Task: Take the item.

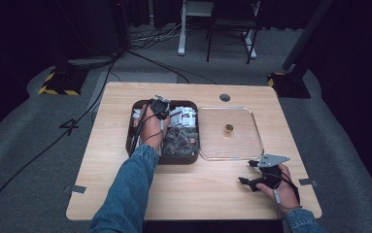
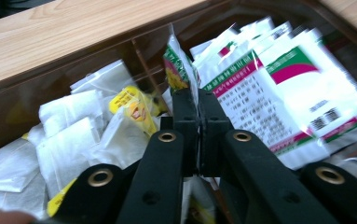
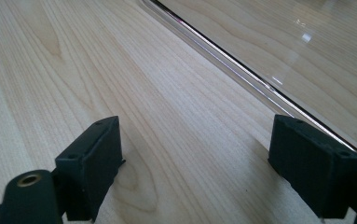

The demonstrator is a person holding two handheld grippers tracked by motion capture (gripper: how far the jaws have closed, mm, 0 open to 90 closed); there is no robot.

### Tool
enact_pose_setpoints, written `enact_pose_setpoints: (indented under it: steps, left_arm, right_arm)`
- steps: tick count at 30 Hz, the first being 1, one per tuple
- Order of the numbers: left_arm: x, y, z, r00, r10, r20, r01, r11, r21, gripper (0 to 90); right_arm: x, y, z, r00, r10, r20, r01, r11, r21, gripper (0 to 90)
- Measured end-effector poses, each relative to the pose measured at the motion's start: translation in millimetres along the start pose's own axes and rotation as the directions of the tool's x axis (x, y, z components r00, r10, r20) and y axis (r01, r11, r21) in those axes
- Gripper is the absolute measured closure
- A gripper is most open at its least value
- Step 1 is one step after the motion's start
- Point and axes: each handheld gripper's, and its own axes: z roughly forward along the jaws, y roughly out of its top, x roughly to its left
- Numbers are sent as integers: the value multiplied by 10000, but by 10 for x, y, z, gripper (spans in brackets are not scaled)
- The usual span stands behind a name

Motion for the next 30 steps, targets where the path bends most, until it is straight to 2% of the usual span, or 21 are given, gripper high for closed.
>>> enact_pose_setpoints:
  steps: [2, 8, 12, 19, 22, 25, 26, 30]
  left_arm:
    - [-3, 23, -40, 10000, 63, 65, -62, 9999, -149, 889]
    - [57, 93, -214, 9985, -163, 515, 193, 9981, -582, 891]
    - [117, 121, -373, 9950, -276, 964, 384, 9930, -1114, 892]
    - [180, 126, -633, 9890, -266, 1457, 522, 9833, -1746, 892]
    - [188, 115, -748, 9876, -20, 1567, 325, 9807, -1926, 892]
    - [174, 100, -877, 9831, 276, 1809, 124, 9763, -2161, 892]
    - [174, 100, -877, 9831, 276, 1809, 124, 9763, -2161, 892]
    - [138, 70, -1079, 9745, 542, 2176, 19, 9683, -2497, 892]
  right_arm:
    - [0, 0, 0, 10000, -4, 4, 4, 10000, -2, 171]
    - [-1, 1, -1, 10000, -12, 13, 12, 10000, 12, 171]
    - [-1, 0, 0, 10000, -3, 3, 3, 10000, -2, 171]
    - [-1, 0, 0, 10000, 5, 0, -5, 10000, 0, 171]
    - [-2, 0, 0, 10000, 9, -2, -9, 10000, -2, 171]
    - [-4, 1, 0, 10000, -7, -1, 7, 10000, 8, 171]
    - [-4, 1, 0, 10000, -7, -1, 7, 10000, 8, 171]
    - [-6, 2, 0, 10000, -48, -11, 48, 10000, 25, 170]
